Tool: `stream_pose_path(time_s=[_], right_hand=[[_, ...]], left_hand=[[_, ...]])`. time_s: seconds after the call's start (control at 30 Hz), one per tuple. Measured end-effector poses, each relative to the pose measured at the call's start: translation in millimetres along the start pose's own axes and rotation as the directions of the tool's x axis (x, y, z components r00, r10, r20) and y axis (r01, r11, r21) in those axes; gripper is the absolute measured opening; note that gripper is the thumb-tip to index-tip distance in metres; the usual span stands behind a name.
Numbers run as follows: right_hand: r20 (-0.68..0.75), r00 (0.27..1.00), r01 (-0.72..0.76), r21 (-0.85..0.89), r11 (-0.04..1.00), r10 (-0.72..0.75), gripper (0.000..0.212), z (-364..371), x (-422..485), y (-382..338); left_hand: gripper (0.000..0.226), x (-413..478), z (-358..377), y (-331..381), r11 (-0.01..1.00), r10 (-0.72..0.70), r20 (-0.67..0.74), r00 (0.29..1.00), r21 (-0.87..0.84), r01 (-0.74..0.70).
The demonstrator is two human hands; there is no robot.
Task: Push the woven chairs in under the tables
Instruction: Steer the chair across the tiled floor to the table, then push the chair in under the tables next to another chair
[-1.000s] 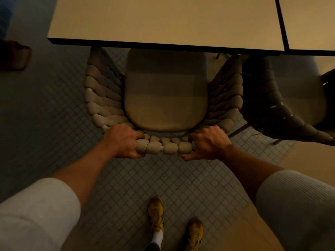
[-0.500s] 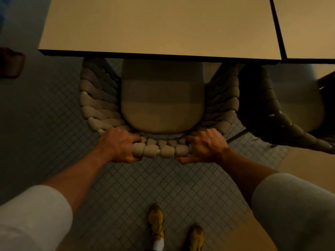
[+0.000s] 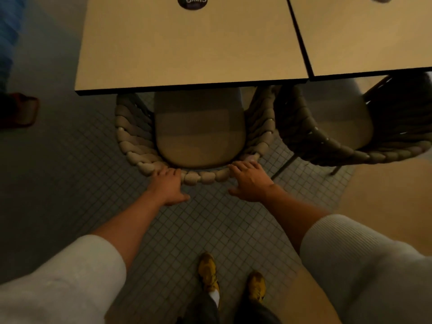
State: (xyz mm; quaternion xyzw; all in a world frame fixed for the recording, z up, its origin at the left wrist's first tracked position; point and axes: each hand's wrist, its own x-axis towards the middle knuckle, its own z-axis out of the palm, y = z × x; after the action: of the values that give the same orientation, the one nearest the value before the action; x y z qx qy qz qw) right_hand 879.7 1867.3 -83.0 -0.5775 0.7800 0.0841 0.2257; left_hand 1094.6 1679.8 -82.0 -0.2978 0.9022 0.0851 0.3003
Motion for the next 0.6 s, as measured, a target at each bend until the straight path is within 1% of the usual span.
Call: stream_pose_path(time_s=[0.07, 0.1, 0.2, 0.3, 0.4, 0.5, 0.6], right_hand=[[0.057, 0.998, -0.037, 0.076, 0.996, 0.033, 0.091, -16.5, -28.5, -4.2], [0.086, 0.995, -0.054, 0.086, 0.995, 0.047, 0.091, -23.0, -40.3, -4.3], [0.158, 0.982, -0.123, 0.096, 0.988, 0.107, 0.095, -42.2, -87.2, 8.8], [0.13, 0.978, -0.179, 0.13, 0.975, 0.162, 0.107, -46.7, -136.1, 32.0], [0.125, 0.969, -0.233, 0.161, 0.959, 0.215, 0.12, -44.7, -175.6, 58.1], [0.12, 0.963, -0.26, 0.196, 0.945, 0.24, 0.124, -43.3, -208.6, 89.5], [0.105, 0.962, -0.268, 0.212, 0.94, 0.251, 0.124, -44.7, -243.9, 131.3]], left_hand=[[0.104, -24.0, -12.3, 8.3, 0.997, 0.047, 0.053, 0.997, -0.059, -0.044], [0.105, -32.3, -15.6, 11.3, 0.994, 0.061, 0.082, 0.995, -0.097, -0.053], [0.099, -57.5, -33.1, 32.1, 0.987, 0.132, 0.152, 0.98, -0.11, -0.116], [0.102, -75.2, -47.7, 63.8, 0.977, 0.208, 0.104, 0.973, -0.059, -0.203], [0.118, -83.8, -62.2, 97.6, 0.977, 0.211, 0.044, 0.977, 0.003, -0.211], [0.122, -89.1, -77.6, 133.7, 0.97, 0.235, 0.007, 0.972, 0.065, -0.235], [0.121, -95.9, -90.3, 175.4, 0.977, 0.206, -0.009, 0.979, 0.065, -0.205]])
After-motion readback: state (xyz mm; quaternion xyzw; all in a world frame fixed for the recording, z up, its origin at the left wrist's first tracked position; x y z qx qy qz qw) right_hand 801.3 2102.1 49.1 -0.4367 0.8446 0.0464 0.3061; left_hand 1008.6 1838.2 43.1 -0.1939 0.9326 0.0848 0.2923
